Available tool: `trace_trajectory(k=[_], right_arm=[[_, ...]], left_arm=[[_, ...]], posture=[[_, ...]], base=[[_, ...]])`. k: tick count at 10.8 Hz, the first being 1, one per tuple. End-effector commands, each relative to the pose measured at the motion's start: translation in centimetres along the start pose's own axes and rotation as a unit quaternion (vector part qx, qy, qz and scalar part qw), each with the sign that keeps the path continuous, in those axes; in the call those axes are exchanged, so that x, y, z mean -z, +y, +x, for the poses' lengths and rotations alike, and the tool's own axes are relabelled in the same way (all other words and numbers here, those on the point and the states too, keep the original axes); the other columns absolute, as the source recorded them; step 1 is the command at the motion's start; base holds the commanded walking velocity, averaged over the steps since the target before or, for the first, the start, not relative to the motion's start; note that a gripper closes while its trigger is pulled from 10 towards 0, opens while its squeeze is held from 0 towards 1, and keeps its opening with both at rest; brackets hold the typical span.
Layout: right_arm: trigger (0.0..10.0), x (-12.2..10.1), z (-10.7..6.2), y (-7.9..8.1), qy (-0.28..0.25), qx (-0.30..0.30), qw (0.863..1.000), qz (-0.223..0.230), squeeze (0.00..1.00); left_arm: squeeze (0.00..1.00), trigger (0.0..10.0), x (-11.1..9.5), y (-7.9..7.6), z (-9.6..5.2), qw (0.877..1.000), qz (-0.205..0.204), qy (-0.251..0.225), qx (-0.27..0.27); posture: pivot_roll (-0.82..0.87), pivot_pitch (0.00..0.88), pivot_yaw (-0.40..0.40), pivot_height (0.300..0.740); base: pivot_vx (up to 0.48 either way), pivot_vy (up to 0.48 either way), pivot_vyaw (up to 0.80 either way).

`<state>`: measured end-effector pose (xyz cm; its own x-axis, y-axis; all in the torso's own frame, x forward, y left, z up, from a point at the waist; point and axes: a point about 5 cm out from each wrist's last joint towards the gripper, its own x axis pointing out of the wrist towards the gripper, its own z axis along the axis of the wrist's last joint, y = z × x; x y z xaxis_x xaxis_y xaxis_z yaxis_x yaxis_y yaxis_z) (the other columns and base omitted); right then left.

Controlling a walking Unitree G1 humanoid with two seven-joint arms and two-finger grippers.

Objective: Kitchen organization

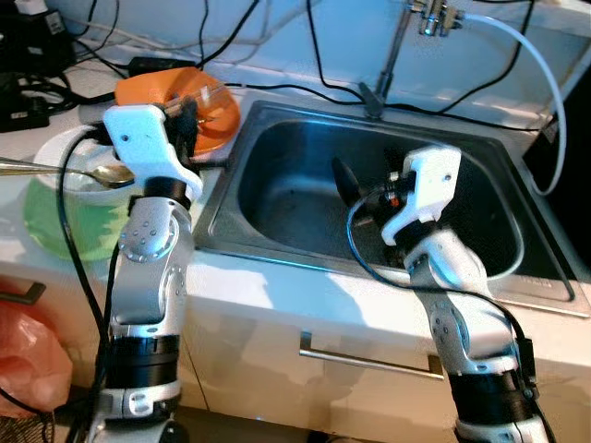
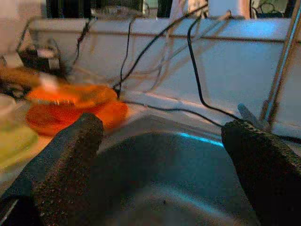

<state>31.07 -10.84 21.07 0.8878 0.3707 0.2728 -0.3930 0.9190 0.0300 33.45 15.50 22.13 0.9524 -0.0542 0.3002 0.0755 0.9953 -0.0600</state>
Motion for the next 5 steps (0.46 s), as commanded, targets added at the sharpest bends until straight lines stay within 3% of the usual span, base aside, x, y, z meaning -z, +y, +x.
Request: trace_trajectory(k=[1,2,4,5], right_arm=[[10.0,-0.5,0.0,-0.5,-0.003,0.014,1.000,0.008,0.00],[10.0,-0.3,0.2,-0.7,0.007,0.026,0.998,0.050,0.00],[10.0,0.3,0.4,-1.1,0.017,0.055,0.977,0.205,0.00],[10.0,0.4,0.5,-1.0,0.020,0.054,0.978,0.200,0.00]], left_arm=[[0.00,10.0,0.5,-1.1,0.3,0.999,-0.007,0.017,0.029],[0.00,10.0,0.5,-1.8,0.7,0.998,-0.015,0.019,0.054],[0.00,10.0,-0.5,-4.2,1.6,0.991,-0.047,-0.004,0.126],[0.00,10.0,-0.8,-4.3,1.7,0.991,-0.049,-0.012,0.127]], posture=[[-0.01,0.045,-0.072,0.740],[0.00,0.050,-0.070,0.740],[0.01,0.066,-0.074,0.740],[0.02,0.071,-0.076,0.740]], base=[[0.000,0.000,0.00],[0.000,0.000,0.00],[0.000,0.000,0.00],[0.000,0.000,0.00]])
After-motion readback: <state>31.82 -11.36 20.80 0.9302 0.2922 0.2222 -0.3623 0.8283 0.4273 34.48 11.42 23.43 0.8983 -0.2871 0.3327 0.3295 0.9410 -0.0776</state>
